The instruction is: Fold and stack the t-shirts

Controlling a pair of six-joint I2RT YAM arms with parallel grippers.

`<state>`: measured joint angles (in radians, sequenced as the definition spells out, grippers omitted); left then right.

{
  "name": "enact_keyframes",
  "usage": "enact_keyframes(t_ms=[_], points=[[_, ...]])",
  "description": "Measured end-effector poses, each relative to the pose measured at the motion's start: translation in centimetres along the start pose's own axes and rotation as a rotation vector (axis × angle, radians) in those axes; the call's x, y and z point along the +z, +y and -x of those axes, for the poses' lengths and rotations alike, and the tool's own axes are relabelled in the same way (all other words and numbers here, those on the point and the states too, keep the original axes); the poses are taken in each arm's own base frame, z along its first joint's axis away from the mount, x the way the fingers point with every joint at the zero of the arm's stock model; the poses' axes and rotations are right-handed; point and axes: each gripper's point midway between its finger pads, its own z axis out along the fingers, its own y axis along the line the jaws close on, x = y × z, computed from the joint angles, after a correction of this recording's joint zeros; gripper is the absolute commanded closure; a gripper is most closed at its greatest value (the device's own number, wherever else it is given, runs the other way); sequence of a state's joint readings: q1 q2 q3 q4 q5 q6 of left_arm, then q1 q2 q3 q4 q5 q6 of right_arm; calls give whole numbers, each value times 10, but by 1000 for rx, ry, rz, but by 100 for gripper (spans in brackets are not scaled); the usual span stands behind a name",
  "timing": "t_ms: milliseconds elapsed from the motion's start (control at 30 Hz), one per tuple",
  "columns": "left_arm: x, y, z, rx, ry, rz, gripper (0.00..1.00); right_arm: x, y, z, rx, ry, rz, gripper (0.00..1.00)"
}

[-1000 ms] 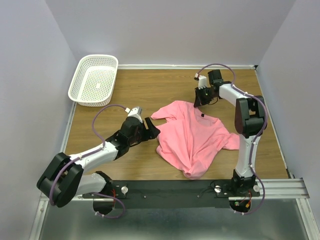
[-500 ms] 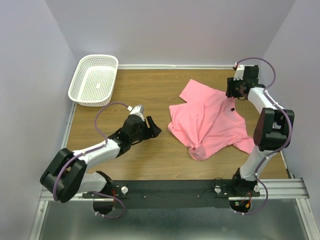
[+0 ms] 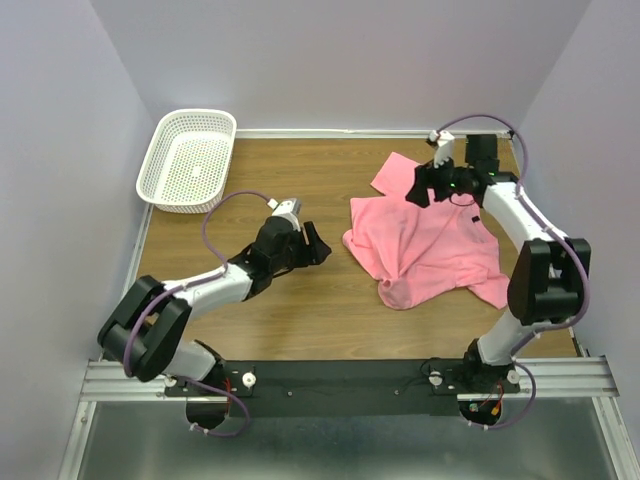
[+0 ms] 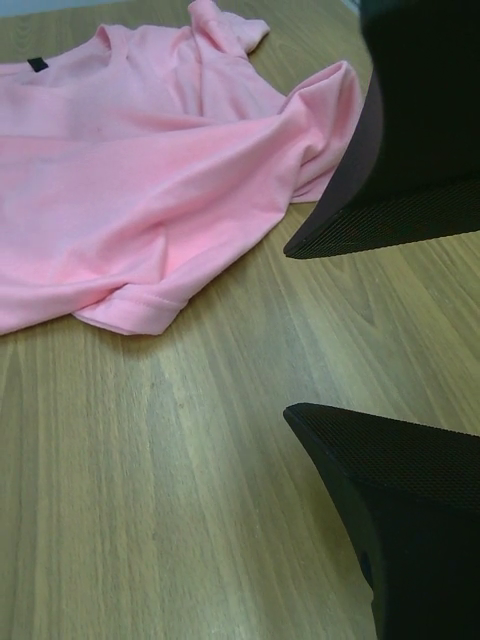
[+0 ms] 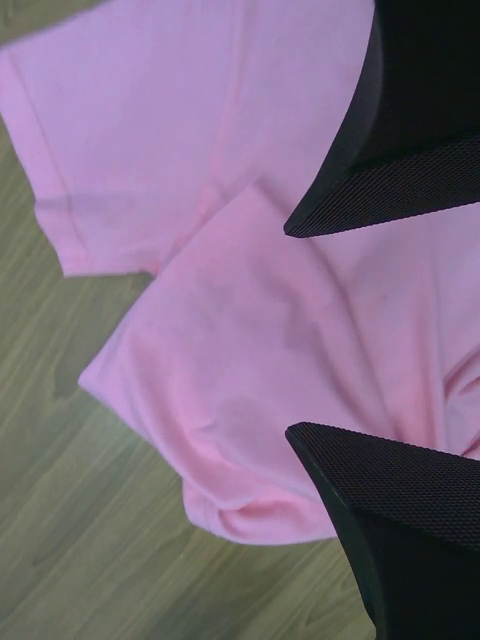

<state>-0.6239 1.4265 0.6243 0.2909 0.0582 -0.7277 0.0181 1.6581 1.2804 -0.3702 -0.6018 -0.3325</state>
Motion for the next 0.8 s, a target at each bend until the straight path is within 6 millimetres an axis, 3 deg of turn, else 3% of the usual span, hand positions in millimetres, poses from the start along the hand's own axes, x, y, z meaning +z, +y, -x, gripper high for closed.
enact_keyframes(t_ms=[133,233,333,500,633,800], points=[[-29,-9,11,21,-70,-49,29,36,17,-9,22,63,64,21],[-64,-27,37,31,-196,-113,29,54,35,-24,24,125,118,21],[-87,-34,49,22,-273,-154,30,77,75,-21,-44,168,177,22],[-110,-27,41,-10,-299,-165,30,129,138,-15,-132,227,222,25],[-125,-27,40,-28,-323,-177,30,154,141,-46,-146,329,124,37],[-129,-25,37,-46,-325,-180,30,159,124,-73,-160,417,-4,60]])
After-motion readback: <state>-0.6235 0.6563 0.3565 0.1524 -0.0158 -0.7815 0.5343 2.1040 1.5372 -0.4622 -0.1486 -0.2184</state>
